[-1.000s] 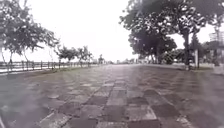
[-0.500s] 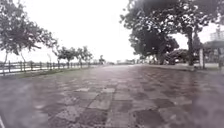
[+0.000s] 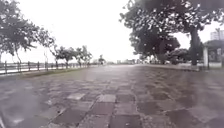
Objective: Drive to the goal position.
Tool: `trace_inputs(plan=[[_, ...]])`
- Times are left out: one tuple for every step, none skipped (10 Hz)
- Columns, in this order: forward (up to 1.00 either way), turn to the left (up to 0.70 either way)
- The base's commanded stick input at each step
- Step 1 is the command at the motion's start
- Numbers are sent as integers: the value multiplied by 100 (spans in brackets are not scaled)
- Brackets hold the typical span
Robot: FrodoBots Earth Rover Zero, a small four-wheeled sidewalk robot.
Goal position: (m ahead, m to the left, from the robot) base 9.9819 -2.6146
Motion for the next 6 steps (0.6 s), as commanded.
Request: trace_inputs(plan=[[100,0],[100,0],[100,0],[100,0],[100,0],[100,0]])
